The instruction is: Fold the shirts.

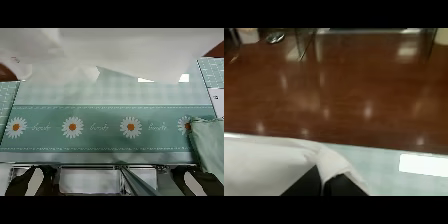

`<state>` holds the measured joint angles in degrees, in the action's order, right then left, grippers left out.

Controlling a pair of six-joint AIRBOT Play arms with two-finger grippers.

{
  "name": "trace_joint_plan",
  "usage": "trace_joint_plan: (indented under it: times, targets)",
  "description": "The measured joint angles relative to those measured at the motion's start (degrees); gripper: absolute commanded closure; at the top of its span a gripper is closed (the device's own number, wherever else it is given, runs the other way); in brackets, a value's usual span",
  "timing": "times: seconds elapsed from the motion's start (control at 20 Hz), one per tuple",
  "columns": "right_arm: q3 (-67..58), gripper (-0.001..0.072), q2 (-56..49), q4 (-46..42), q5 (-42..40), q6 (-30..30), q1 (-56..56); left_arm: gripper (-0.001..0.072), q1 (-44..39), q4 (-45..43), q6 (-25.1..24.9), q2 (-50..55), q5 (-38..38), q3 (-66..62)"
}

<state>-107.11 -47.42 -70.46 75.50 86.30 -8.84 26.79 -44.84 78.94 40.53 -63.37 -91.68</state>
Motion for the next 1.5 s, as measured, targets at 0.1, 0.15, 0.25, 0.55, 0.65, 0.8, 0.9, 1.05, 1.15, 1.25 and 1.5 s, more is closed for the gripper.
trace_joint_plan:
  times: [0.1, 0.15, 0.25, 0.55, 0.65, 0.8, 0.9, 1.05, 1.15, 1.25, 1.5]
  targets:
    - [-1.03, 0.0697, 4.57, -3.67, 1.42, 1.44, 0.0, 0.068, -0.11, -9.29, 2.27, -5.73, 0.55, -1.81]
    - [-1.33, 0.0697, 6.36, -4.98, 2.05, 2.1, 0.0, 0.068, -0.48, -13.09, 3.1, -8.17, 0.66, -2.34]
    - [-1.73, 0.0697, 9.07, -6.8, 4.57, 3.39, 0.0, 0.068, -2.34, -19.39, 4.42, -12.22, 1.14, -2.97]
    - [3.3, 0.0697, 11.54, -8.57, 13.49, 5.49, 0.0, 0.068, -10.19, -29.51, 7.02, -15.47, -1.6, -2.86]
    - [9.03, 0.0697, 11.78, -7.69, 14.32, 5.73, 0.02, 0.068, -11.1, -30.84, 7.58, -13.9, -3.56, -0.9]
    - [20.28, 0.0697, 11.17, -5.73, 11.34, 5.57, 0.02, 0.068, -11.76, -29.83, 8.11, -9.55, -5.7, 4.85]
    - [27.5, 0.0697, 9.07, -3.82, 7.04, 4.5, 0.02, 0.068, -12.0, -27.32, 8.09, -5.2, -5.88, 9.6]
    - [34.4, 0.0697, 1.81, 0.37, -0.42, 1.62, 0.0, 0.068, -13.27, -23.78, 7.3, 4.0, -3.87, 15.82]
    - [36.35, 0.0697, -5.25, 4.26, -5.53, -1.05, 0.02, 0.068, -14.91, -22.18, 6.67, 11.56, -1.44, 17.64]
    - [36.26, 0.0697, -13.44, 7.91, -10.78, -3.3, 0.0, 0.068, -16.83, -21.2, 6.34, 20.13, 2.05, 17.7]
    - [25.99, 0.0697, -35.19, 12.83, -17.05, -5.95, 0.0, 0.068, -20.72, -20.02, 8.39, 42.29, 8.59, 8.44]
